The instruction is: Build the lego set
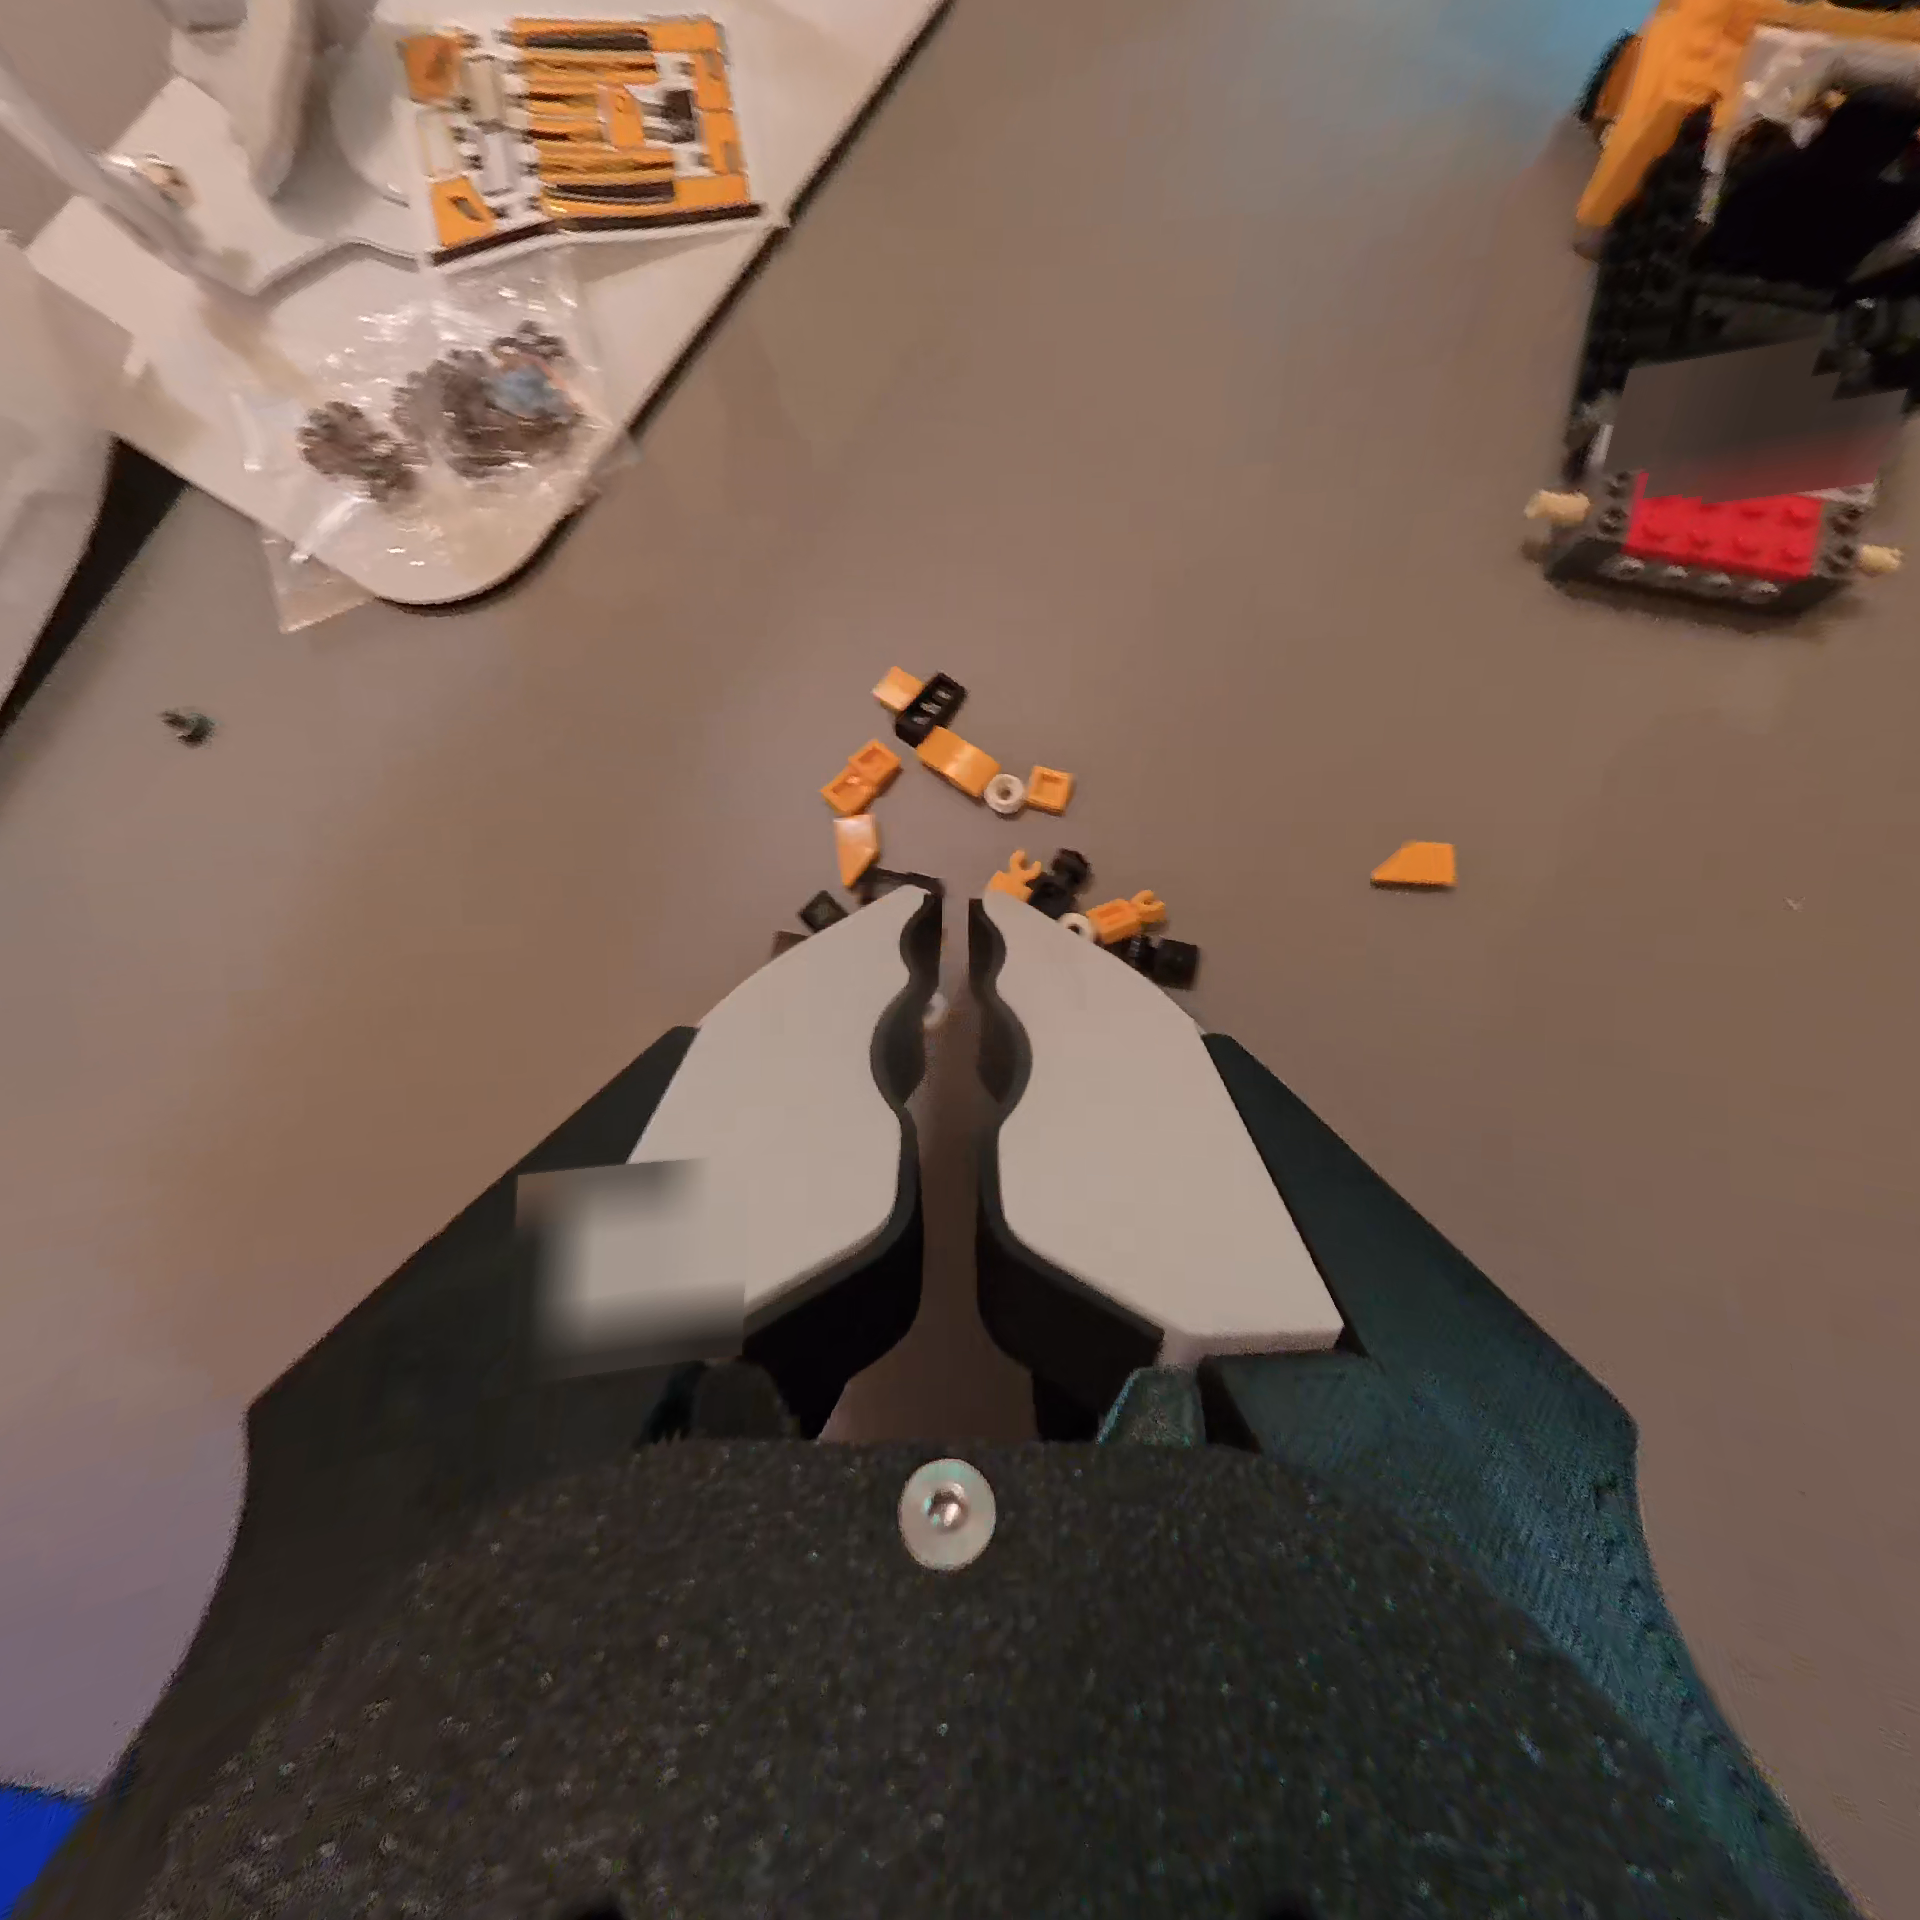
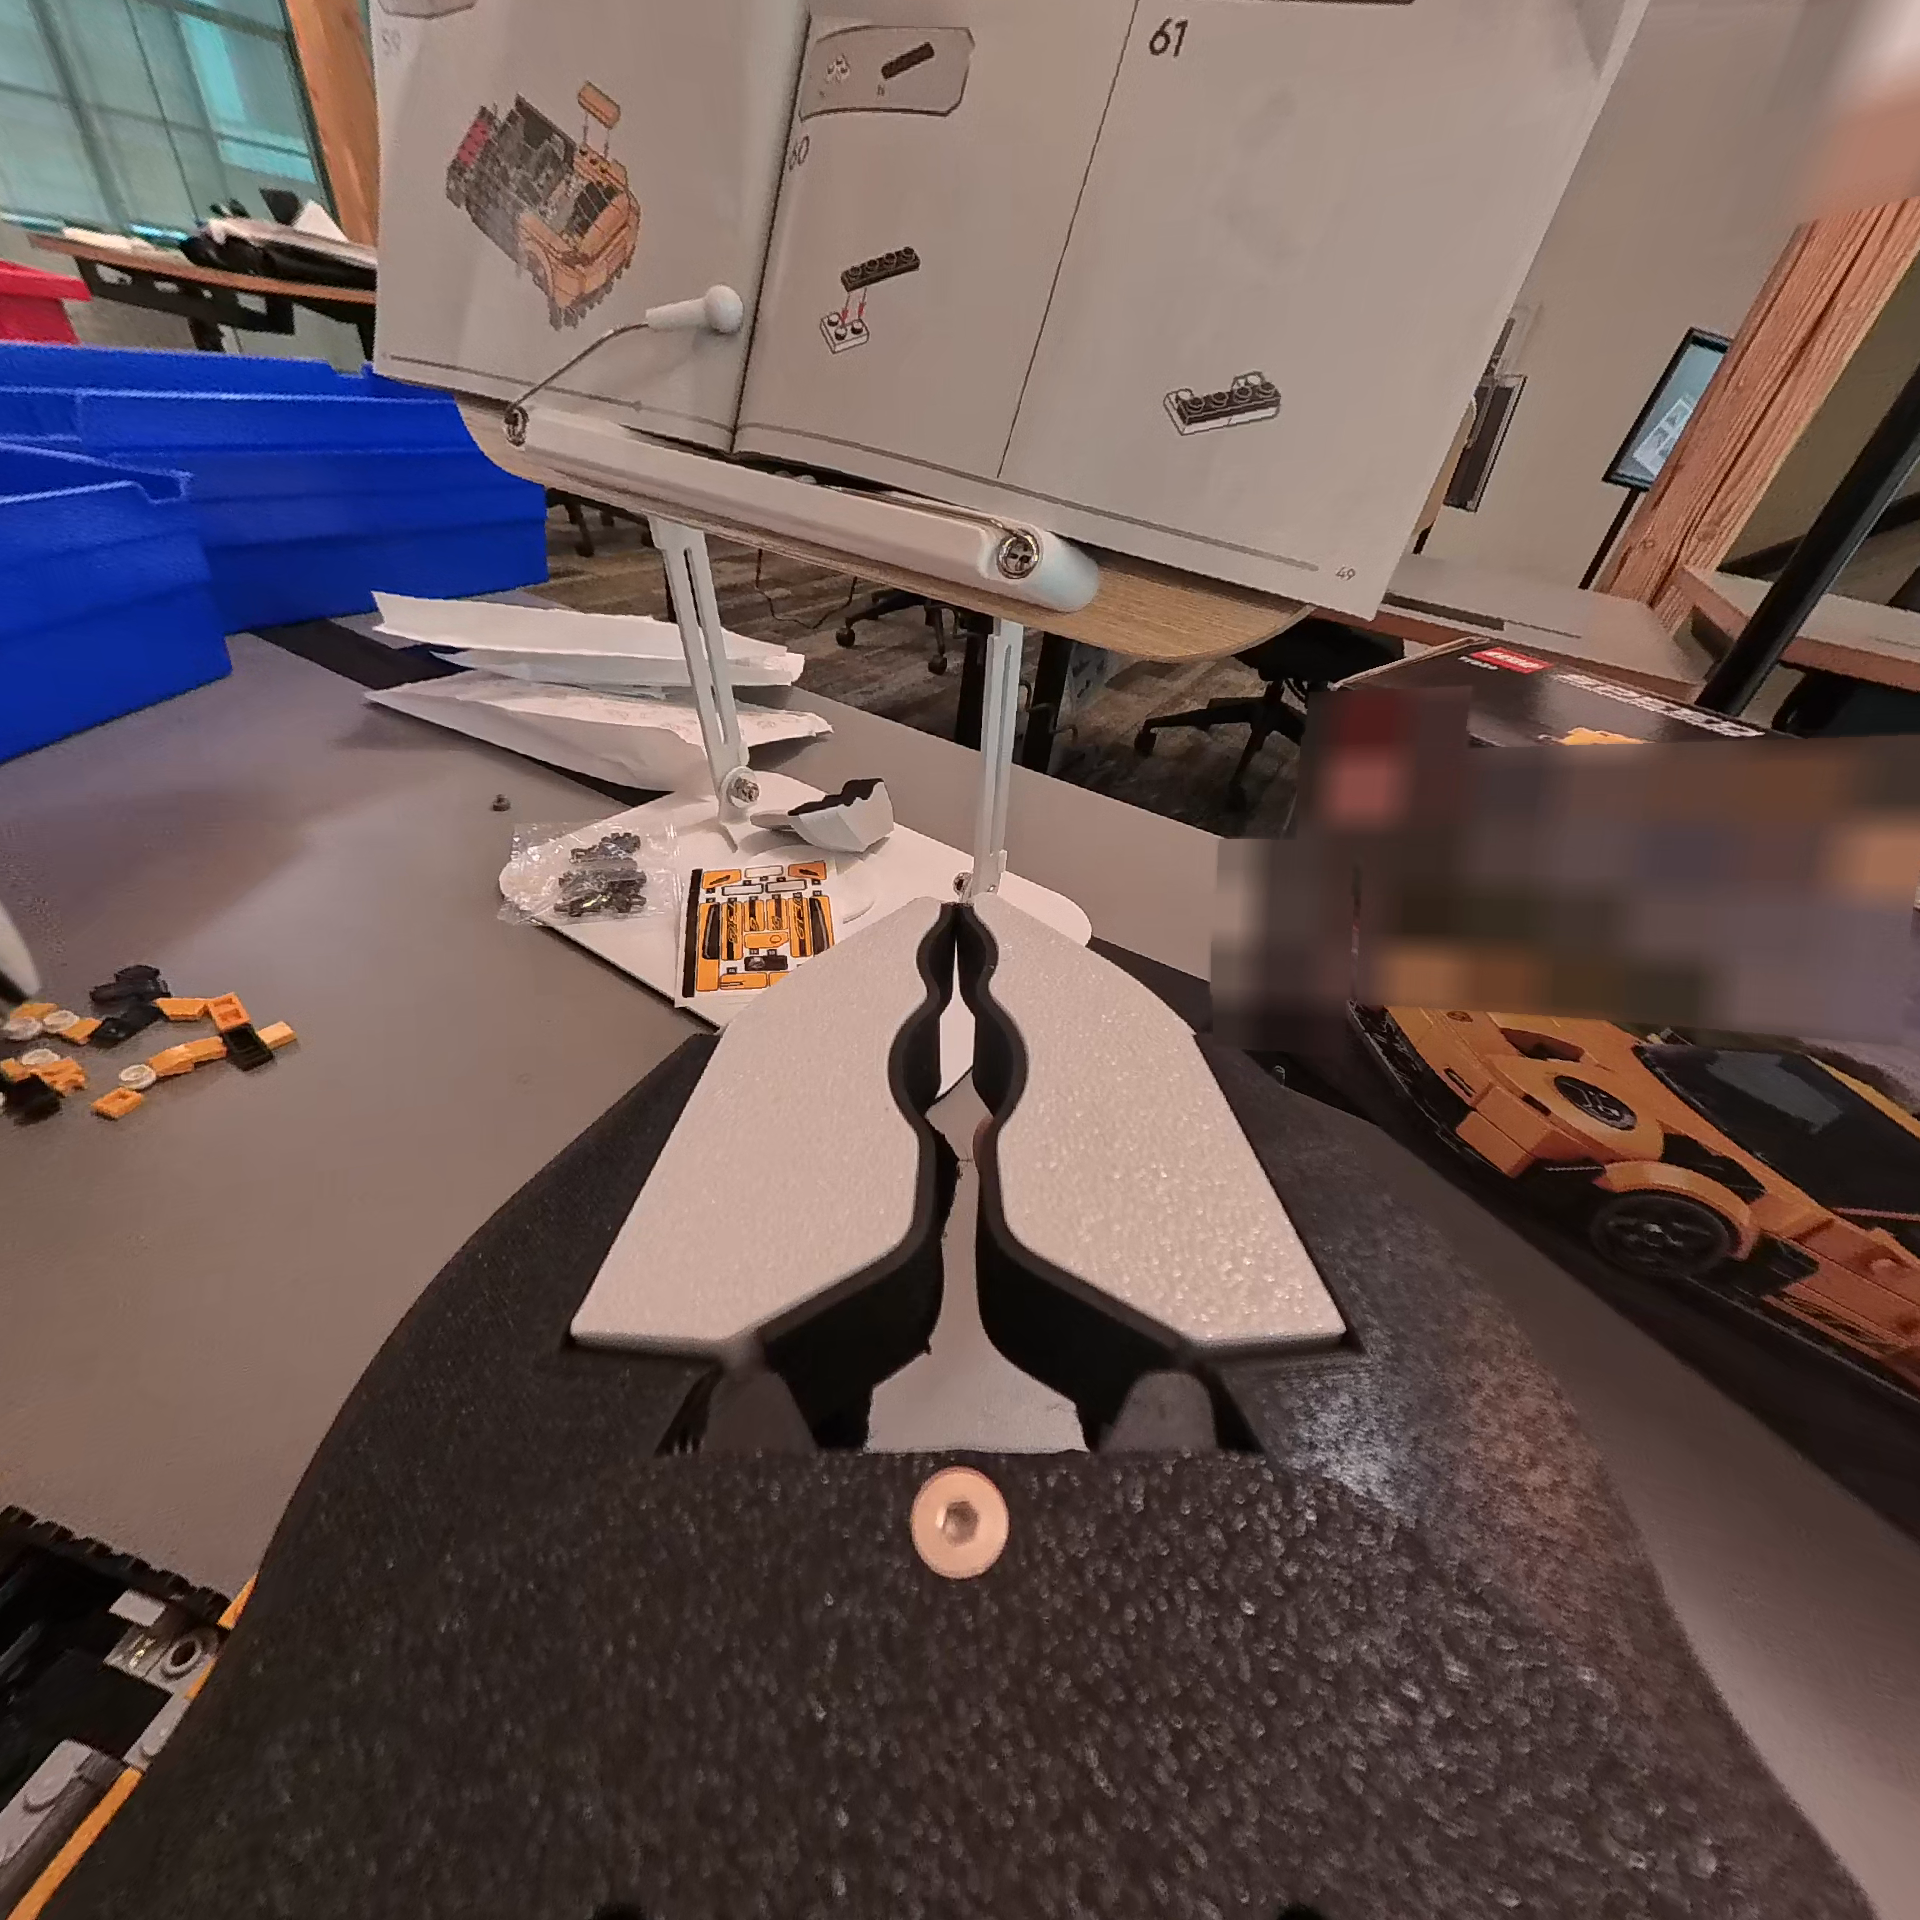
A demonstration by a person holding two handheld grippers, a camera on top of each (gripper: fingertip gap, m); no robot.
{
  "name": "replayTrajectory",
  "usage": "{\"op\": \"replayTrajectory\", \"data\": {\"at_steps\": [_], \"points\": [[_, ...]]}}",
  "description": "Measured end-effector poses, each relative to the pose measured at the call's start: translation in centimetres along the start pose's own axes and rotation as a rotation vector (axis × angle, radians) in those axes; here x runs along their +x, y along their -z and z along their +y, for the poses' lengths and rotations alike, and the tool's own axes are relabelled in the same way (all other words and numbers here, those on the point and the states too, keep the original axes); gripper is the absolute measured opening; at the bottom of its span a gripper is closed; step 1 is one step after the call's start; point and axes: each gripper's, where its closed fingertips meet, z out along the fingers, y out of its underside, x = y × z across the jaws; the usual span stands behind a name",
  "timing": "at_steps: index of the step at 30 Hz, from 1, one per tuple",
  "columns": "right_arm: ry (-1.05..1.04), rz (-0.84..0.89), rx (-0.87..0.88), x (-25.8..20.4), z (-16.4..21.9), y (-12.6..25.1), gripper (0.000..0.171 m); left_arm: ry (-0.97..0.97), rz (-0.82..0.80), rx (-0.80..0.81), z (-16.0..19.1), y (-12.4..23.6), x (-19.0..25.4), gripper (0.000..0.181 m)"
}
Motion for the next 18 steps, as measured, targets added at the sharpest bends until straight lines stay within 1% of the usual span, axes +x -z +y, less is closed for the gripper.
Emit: {"op": "replayTrajectory", "data": {"at_steps": [2, 5, 9, 15, 18], "points": [[-0.002, -0.001, 0.001, 0.0, 0.0, 0.0, 0.0, -0.015, 0.034, -0.016, 0.2, -0.2, 0.7, 0.006], [0.0, -0.001, 0.002, 0.0, -0.1, 0.0, 0.0, -0.036, 0.037, -0.042, 0.6, -0.9, 1.0, 0.007], [-0.002, 0.0, 0.002, 0.0, -0.1, 0.0, 0.0, -0.06, 0.002, -0.055, 0.8, -0.9, 0.6, 0.002], [-0.002, 0.0, 0.001, 0.0, 0.0, 0.0, 0.0, -0.107, -0.12, -0.058, 0.8, -0.1, -1.3, 0.0], [-0.001, -0.002, 0.0, 0.0, 0.0, 0.0, 0.0, -0.123, -0.102, -0.079, 1.1, -0.1, -0.9, 0.0]]}}
